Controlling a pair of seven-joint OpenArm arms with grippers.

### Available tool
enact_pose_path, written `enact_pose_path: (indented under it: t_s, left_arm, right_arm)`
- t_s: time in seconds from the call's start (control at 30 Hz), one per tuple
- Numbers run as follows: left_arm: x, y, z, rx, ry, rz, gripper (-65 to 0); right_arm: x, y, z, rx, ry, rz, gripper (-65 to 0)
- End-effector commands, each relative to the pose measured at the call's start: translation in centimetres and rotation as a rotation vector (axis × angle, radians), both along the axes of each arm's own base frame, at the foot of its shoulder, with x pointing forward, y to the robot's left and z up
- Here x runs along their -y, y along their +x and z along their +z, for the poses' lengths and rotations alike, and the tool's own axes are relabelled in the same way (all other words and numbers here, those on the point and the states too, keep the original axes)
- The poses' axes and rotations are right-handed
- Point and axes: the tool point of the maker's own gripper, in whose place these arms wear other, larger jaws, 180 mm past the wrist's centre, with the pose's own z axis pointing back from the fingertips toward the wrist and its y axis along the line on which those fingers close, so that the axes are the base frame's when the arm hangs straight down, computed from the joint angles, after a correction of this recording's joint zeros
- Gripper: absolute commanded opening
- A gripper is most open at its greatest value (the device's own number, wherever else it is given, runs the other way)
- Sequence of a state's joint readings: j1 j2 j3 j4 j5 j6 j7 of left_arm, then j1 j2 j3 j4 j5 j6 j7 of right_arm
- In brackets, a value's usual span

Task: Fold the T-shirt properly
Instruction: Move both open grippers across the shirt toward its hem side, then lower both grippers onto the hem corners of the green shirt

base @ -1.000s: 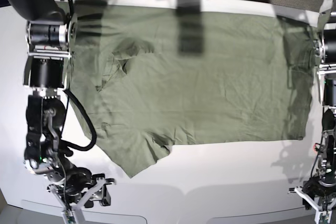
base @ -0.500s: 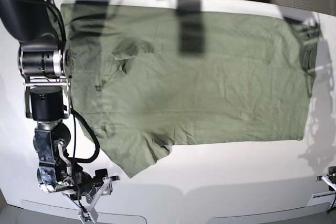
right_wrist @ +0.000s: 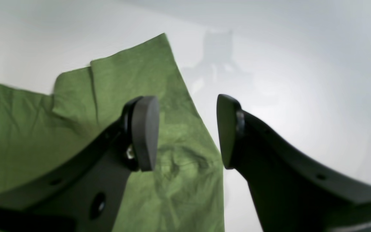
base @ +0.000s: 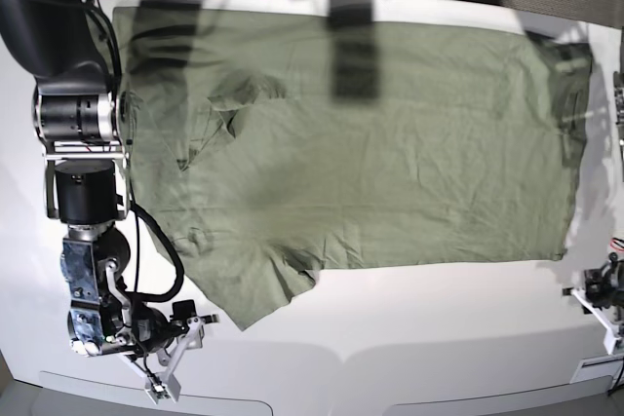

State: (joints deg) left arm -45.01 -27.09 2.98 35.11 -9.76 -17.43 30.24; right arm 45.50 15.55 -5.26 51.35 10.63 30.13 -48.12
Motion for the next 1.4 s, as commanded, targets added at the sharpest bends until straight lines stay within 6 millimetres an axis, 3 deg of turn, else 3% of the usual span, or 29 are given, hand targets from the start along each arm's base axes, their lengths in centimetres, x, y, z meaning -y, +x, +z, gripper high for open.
enact_pose_path:
  t_s: [0.0,0.1,0.4,0.67,0.83,0.9,1.0,1.03,1.37]
  left_arm:
    - [-0.2,1.4,2.6,0.076,0.001,-0.003,-45.2]
    - [0.9,1.5,1.9,0.084,-0.011,-0.027,-44.4]
    - [1.1,1.3,1.6,0.081,-0.026,-0.035,-41.9]
    - [1.2,1.5,2.0,0.102,-0.043,-0.031,-41.9]
    - [1.1,1.7,2.2,0.119,-0.042,-0.032,-41.7]
    - [1.2,1.7,2.3,0.120,-0.042,-0.033,-37.4]
    - [1.2,1.7,2.2,0.119,-0.042,-0.033,-20.8]
    - [1.2,1.7,2.3,0.120,-0.042,-0.033,-19.4]
    - [1.1,1.1,1.6,0.075,-0.066,-0.021,-19.7]
  right_arm:
    - [-0.5,1.2,2.6,0.069,0.024,0.031,-35.9]
    - [-2.4,0.2,1.8,0.066,0.102,0.117,-35.9]
    - [-3.4,-3.3,-2.7,0.023,0.125,0.138,-35.9]
    - [-5.7,-5.9,-0.8,0.133,0.098,0.220,-35.9]
    - [-6.0,-6.3,-0.3,0.139,0.082,0.231,-35.9]
    - [-5.9,-6.4,-0.4,0.134,0.080,0.231,-35.9]
    - [-5.9,-6.4,-0.5,0.132,0.079,0.231,-35.9]
    - [-5.9,-6.4,-0.5,0.132,0.079,0.231,-35.9]
    - [-5.9,-6.5,-0.6,0.123,0.075,0.230,-35.9]
